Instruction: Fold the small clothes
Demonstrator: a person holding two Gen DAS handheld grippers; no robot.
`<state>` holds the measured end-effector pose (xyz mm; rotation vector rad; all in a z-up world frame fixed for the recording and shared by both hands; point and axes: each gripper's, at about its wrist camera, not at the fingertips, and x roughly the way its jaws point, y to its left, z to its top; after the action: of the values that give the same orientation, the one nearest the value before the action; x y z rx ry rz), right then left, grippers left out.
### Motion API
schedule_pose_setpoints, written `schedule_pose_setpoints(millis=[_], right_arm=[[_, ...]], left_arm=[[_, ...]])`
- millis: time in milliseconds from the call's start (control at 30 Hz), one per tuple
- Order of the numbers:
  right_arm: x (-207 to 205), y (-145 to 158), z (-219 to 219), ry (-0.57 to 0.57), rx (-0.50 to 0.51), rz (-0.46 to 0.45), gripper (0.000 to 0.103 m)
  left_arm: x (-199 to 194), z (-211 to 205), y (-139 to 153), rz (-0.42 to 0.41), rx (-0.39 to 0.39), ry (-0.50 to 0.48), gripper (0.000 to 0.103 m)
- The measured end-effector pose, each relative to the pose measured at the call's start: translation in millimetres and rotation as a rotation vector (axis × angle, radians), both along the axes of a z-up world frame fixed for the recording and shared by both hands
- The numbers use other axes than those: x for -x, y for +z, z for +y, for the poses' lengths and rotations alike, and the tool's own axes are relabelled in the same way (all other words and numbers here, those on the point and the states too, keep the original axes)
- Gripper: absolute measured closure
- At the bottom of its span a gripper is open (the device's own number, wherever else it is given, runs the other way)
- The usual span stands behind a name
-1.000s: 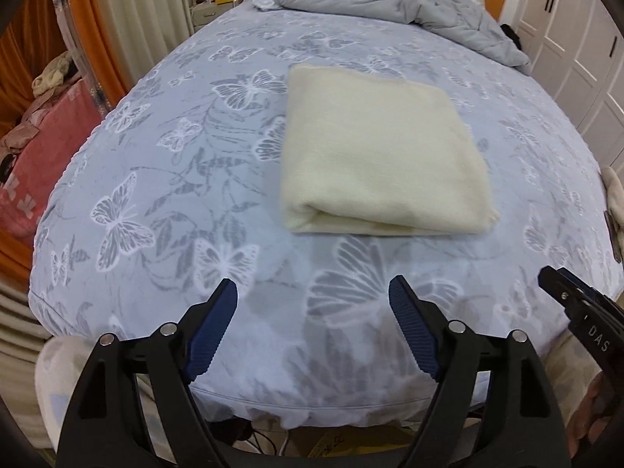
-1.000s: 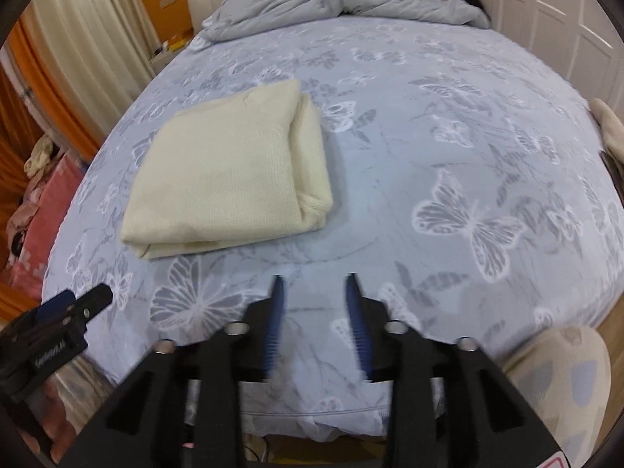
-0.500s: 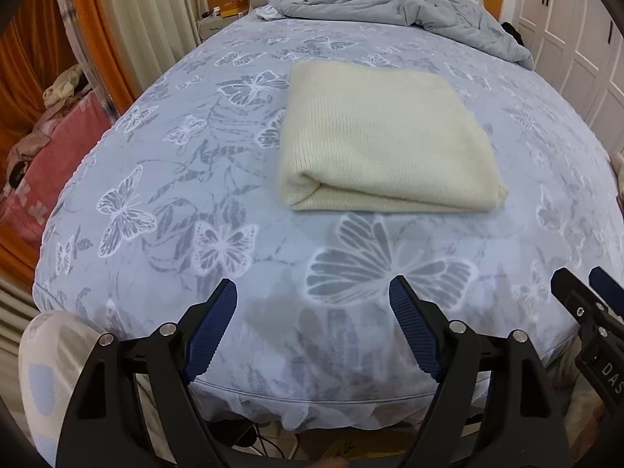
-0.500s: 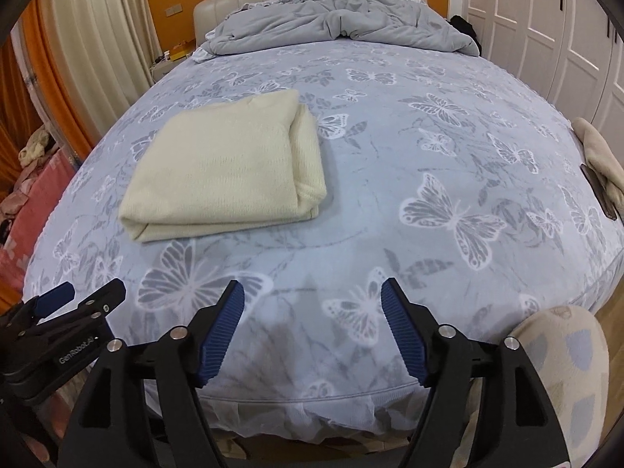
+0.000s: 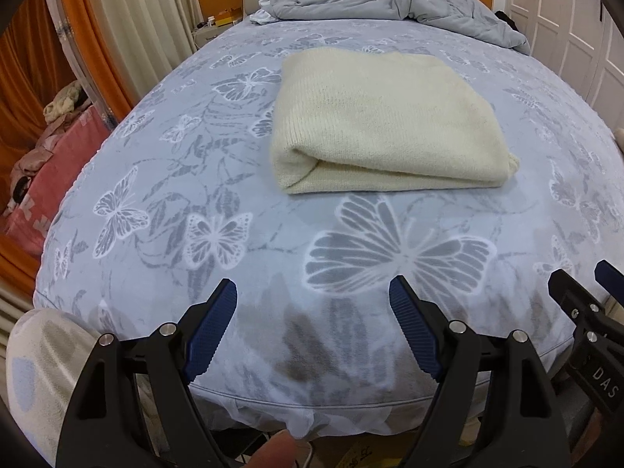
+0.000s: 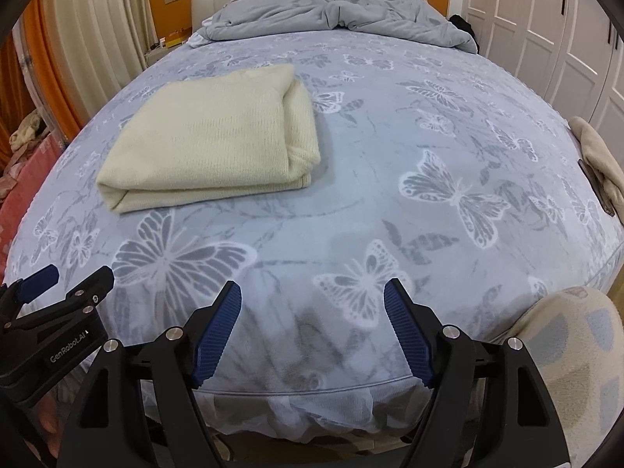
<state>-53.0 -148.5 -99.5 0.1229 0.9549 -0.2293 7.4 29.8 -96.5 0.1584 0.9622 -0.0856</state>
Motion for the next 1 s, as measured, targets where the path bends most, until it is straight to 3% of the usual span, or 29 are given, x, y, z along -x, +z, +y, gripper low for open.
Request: schedule_pose_setpoints(millis=[1000], right_arm=[[-3.9,-9.8,20.1,0.01,-0.018,0.004,0.027]], left_arm=[[2.8,-17.1,-8.9,-0.02,-0.035,-0.035,0.025]])
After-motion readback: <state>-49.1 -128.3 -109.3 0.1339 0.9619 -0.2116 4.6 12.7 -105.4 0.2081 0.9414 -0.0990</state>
